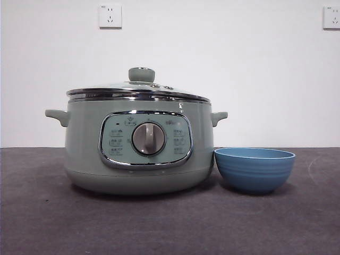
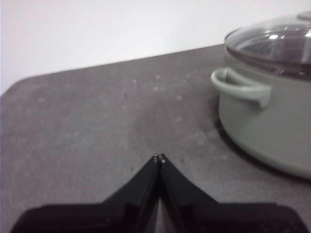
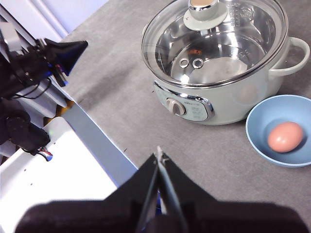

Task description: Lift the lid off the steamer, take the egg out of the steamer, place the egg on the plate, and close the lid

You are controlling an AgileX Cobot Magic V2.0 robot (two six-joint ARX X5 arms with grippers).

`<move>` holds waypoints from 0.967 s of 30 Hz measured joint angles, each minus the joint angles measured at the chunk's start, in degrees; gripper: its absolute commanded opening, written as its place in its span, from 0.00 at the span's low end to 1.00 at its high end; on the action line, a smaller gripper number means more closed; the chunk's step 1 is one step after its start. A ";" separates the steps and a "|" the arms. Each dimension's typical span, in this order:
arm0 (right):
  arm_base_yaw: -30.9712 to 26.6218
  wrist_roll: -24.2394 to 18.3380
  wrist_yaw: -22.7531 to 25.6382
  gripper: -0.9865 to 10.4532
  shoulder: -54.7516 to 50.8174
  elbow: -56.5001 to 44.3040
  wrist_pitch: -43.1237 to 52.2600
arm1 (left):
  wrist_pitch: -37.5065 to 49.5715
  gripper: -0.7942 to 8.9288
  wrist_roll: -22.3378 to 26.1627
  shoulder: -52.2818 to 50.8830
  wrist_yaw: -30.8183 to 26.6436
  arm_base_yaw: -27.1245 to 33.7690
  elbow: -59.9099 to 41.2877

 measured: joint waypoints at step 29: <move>0.00 0.00 0.00 0.09 0.00 0.00 -0.07 | -1.70 0.08 -4.87 -4.22 -1.31 0.76 -2.43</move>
